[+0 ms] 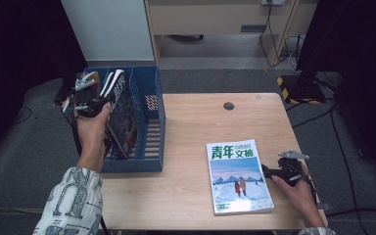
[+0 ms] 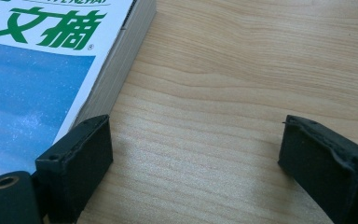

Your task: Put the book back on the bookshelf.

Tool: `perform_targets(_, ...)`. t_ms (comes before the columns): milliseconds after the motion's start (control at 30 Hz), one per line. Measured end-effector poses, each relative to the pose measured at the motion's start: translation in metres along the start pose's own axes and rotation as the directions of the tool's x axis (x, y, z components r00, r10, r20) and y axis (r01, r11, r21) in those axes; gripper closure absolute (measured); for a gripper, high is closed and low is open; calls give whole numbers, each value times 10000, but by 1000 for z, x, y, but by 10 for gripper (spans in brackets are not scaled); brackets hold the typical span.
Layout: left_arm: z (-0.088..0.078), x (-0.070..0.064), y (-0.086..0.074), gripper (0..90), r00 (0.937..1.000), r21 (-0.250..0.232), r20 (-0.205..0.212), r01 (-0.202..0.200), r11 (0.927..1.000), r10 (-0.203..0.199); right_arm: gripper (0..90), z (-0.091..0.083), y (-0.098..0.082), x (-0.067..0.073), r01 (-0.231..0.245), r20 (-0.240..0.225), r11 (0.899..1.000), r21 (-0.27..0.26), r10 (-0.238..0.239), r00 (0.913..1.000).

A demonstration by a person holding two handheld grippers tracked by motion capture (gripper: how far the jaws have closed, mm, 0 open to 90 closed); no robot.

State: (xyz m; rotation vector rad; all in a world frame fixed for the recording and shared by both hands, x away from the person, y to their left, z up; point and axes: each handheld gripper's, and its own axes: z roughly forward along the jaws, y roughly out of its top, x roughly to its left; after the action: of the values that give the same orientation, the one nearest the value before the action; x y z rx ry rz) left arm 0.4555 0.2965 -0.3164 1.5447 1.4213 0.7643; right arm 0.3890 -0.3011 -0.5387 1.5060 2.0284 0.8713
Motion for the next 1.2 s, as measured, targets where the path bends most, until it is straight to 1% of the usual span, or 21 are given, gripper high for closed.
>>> perform_targets(67, 0, 0, -1, 821, 10000, -31, -52, 60, 10000, -60, 97, 0, 0, 0, 7, -3, 10000, 4, -7, 10000)
perform_targets(133, 0, 1, -1, 821, 10000, 6, 13, 42, 10000, -42, 97, 0, 0, 0, 1, -1, 10000, 1, -1, 10000)
perform_targets(233, 2, 4, -3, 821, 9996, -33, 169, 228, 9997, -228, 97, 0, 0, 0, 3, 3, 10000, -7, -3, 10000)
perform_targets(333, 3, 3, -3, 821, 9995, -91, 190, 241, 9997, -239, 97, 0, 0, 0, 4, 1, 10000, -1, -4, 10000)
perform_targets(367, 3, 3, -3, 820, 9996, -69, 176, 225, 9997, -223, 97, 0, 0, 0, 1, 1, 10000, -1, -1, 10000)
perform_targets(467, 4, 1, -3, 819, 10000, 60, 97, 7, 10000, -7, 97, 0, 0, 0, 5, 0, 10000, 1, -5, 10000)
perform_targets(567, 4, 1, -2, 817, 9997, 323, -112, -233, 9992, 237, 97, 0, 0, 0, 3, 0, 10000, 2, -3, 10000)
perform_targets(600, 4, 2, -1, 815, 9995, 393, -169, -251, 9989, 258, 97, 0, 0, 0, 2, 1, 10000, 2, -2, 10000)
perform_targets(667, 4, 4, -2, 812, 9997, 378, -183, -143, 9992, 150, 97, 0, 0, 0, 2, 0, 10000, 1, -2, 10000)
perform_targets(733, 4, 5, -2, 812, 9996, 359, -217, -193, 9992, 201, 97, 0, 0, 0, 4, -1, 10000, 1, -4, 10000)
perform_targets(867, 3, 5, -3, 806, 9997, 243, -185, -163, 9996, 168, 97, 0, 0, 0, 6, 0, 10000, 0, -6, 10000)
perform_targets(967, 3, 5, -4, 790, 9997, 108, -154, -170, 9998, 172, 97, 0, 0, 0, 5, 1, 10000, 1, -5, 10000)
perform_targets(1033, 2, 5, -5, 776, 9999, 51, -80, -93, 9999, 93, 97, 0, 0, 0, 32, -8, 10000, 9, -32, 10000)
perform_targets(1200, 1, 6, -4, 730, 10000, 25, -12, -57, 10000, 57, 97, 0, 0, 0, 6, -1, 10000, 0, -6, 10000)
